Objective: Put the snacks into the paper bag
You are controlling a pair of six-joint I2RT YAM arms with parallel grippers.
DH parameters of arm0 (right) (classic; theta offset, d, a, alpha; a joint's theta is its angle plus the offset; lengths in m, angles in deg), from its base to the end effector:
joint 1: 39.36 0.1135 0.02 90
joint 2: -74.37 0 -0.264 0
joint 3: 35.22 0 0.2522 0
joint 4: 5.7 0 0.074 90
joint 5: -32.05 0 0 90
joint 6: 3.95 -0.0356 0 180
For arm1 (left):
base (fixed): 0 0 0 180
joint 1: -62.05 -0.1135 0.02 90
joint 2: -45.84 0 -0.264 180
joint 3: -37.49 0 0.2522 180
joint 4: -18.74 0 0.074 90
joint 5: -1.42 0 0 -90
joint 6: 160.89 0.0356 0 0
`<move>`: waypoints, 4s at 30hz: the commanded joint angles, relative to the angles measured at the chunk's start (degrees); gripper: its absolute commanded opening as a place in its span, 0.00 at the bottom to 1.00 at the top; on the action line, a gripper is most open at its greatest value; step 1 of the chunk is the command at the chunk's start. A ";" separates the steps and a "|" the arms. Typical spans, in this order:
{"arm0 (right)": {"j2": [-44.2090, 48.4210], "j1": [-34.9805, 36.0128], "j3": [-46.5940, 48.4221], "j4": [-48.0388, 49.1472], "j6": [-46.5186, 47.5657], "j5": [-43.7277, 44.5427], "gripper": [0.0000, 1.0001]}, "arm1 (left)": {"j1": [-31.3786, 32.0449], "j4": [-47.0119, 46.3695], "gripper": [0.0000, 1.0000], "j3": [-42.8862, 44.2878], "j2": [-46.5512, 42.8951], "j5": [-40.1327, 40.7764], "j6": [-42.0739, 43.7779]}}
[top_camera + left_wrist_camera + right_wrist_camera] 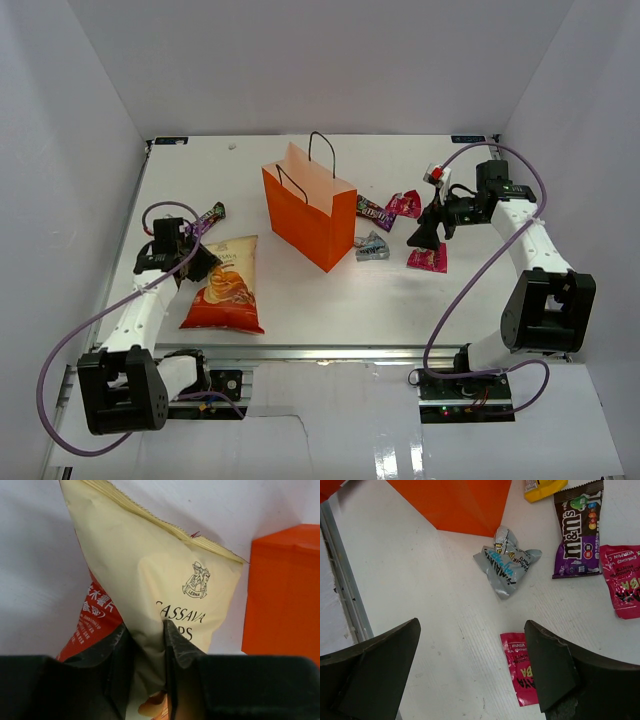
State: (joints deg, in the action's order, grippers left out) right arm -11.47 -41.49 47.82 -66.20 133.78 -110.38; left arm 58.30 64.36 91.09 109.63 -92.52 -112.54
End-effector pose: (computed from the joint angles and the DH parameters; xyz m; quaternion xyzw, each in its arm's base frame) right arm 0.2966 0.0172 0.2790 -0.4323 0.7652 0.3024 0.3690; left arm 0.2129 0.0115 0.2151 -0.3593 0.8852 -0.1265 0.2672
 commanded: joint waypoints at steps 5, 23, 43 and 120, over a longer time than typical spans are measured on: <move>1.03 0.02 1.91 -9.57 9.57 -9.52 0.90 | -0.21 -3.37 0.18 -1.25 -6.83 -6.93 1.57; -0.03 7.40 8.77 -11.88 6.07 -12.88 0.93 | -0.21 -14.72 0.00 2.17 -28.10 -9.77 8.07; 0.85 7.49 9.12 -11.18 6.07 -10.95 0.92 | -0.21 -28.85 0.00 36.09 -11.15 -12.13 12.92; 2.52 6.00 1.65 -7.75 5.19 -8.31 0.92 | 24.67 -63.41 0.00 29.16 13.11 -27.52 -6.60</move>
State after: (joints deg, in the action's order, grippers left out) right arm -10.20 -35.22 50.27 -74.66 138.98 -116.85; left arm 82.80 5.91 120.88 125.54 -120.04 -117.74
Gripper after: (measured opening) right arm 0.919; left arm 0.255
